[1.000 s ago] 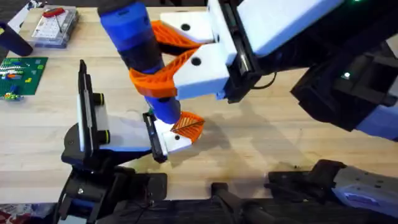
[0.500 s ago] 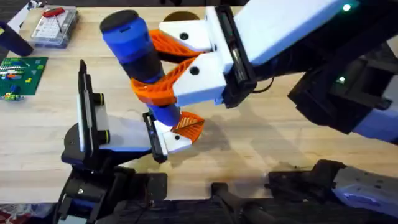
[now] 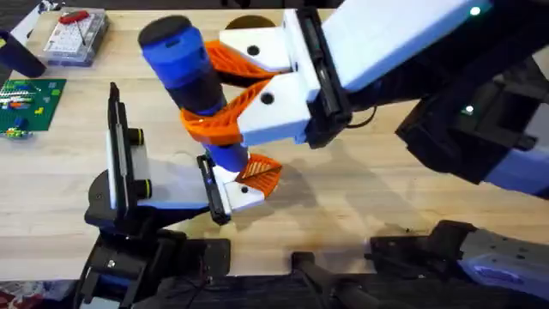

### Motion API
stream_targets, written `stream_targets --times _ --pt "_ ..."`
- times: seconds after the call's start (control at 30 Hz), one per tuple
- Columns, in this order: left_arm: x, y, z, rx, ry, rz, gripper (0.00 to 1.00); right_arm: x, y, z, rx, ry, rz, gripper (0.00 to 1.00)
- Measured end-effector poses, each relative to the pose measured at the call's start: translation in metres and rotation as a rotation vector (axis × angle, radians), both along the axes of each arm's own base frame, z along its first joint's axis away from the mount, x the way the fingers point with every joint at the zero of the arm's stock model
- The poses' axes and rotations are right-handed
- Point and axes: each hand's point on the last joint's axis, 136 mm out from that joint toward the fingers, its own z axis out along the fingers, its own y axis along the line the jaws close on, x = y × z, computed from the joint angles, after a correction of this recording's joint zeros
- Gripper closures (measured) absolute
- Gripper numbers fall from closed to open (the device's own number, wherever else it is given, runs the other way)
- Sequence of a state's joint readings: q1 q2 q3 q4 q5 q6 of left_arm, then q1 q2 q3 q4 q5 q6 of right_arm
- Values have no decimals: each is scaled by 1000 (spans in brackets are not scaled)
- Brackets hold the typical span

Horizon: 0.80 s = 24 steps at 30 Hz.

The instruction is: Pick up the gripper from the table and insert it into the empty holder that is missing its gripper. Then pick up a screw, insert it into the mounting hole, and use the screwdriver to tighten it. Finally, clean up the table by picking up the vegetable and placing it into the bucket.

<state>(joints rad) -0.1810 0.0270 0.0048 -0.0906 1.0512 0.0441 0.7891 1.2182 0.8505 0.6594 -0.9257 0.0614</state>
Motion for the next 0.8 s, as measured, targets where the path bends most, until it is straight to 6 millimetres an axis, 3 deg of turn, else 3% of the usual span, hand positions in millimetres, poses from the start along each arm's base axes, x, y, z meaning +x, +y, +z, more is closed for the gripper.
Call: stream_targets --times 0.23,0.8 --pt "0 0 0 0 0 0 986 7 7 -11 -16 9 -1 944" --pt "0 0 0 0 0 0 986 7 7 -11 -14 6 -1 942"
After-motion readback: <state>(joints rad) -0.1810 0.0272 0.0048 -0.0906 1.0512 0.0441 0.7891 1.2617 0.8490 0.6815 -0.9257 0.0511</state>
